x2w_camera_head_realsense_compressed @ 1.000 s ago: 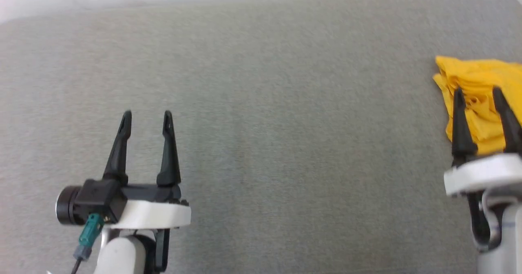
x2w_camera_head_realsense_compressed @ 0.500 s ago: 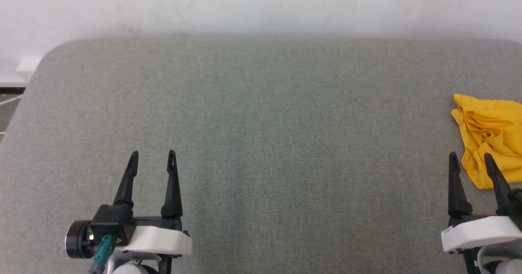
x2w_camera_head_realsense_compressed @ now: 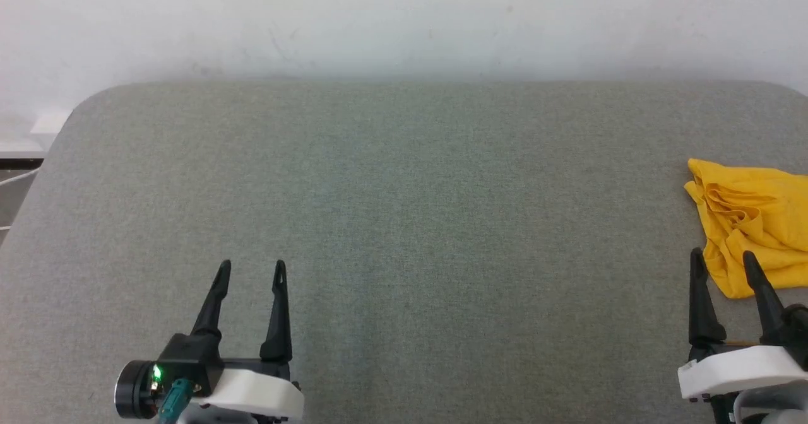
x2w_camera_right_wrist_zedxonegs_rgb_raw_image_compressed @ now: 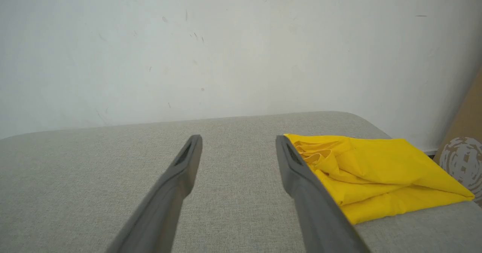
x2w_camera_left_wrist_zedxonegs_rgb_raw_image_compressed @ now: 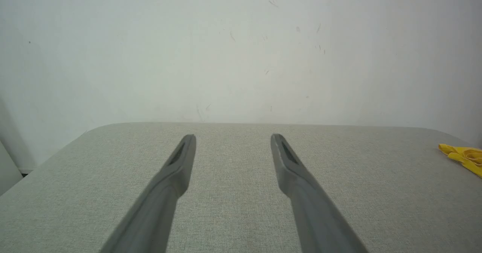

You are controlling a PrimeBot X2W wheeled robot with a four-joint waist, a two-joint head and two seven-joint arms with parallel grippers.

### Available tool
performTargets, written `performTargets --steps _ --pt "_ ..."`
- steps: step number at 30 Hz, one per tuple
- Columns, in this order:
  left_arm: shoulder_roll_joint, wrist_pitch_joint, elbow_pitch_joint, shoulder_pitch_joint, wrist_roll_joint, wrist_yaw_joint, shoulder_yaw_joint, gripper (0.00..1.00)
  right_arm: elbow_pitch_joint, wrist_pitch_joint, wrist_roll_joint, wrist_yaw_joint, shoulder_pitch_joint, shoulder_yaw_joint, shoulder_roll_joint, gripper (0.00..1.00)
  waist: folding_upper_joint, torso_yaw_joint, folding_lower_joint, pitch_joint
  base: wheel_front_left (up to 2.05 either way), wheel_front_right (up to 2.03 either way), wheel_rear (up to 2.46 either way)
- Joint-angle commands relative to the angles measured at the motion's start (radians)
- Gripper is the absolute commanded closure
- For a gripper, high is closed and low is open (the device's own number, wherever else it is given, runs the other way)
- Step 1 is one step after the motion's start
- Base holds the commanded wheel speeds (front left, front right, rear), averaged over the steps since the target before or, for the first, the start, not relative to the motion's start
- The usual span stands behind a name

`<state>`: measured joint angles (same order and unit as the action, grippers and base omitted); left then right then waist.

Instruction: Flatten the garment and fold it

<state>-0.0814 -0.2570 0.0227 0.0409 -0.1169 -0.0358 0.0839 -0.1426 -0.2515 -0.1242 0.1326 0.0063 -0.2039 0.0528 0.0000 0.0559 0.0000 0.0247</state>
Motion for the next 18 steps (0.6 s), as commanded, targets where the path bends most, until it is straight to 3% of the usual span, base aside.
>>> performTargets --steps 1,12,13,18 --pt "0.004 -0.005 0.002 0.009 -0.001 0.006 -0.005 0.0 -0.001 -0.008 -0.004 -0.002 0.005 0.001 -0.003 0.0 0.0 -0.002 0.0 -0.001 0.0 0.0 0.0" --pt "0.016 -0.005 -0.032 -0.004 -0.003 0.006 -0.029 0.0 0.001 -0.01 0.0 -0.002 -0.004 -0.006 -0.003 0.0 0.0 -0.012 0.0 0.013 0.0 0.0 0.0" --pt "0.014 0.0 -0.031 -0.001 0.0 0.001 -0.027 1.0 0.0 -0.005 0.0 0.0 -0.001 -0.008 0.0 1.0 0.0 -0.012 0.0 0.012 0.0 0.0 0.0" --pt "0.014 0.004 -0.03 -0.001 0.001 0.001 -0.024 1.0 0.0 -0.002 0.002 0.0 -0.001 -0.007 0.001 1.0 0.0 -0.013 0.0002 0.012 0.0 0.0 0.0"
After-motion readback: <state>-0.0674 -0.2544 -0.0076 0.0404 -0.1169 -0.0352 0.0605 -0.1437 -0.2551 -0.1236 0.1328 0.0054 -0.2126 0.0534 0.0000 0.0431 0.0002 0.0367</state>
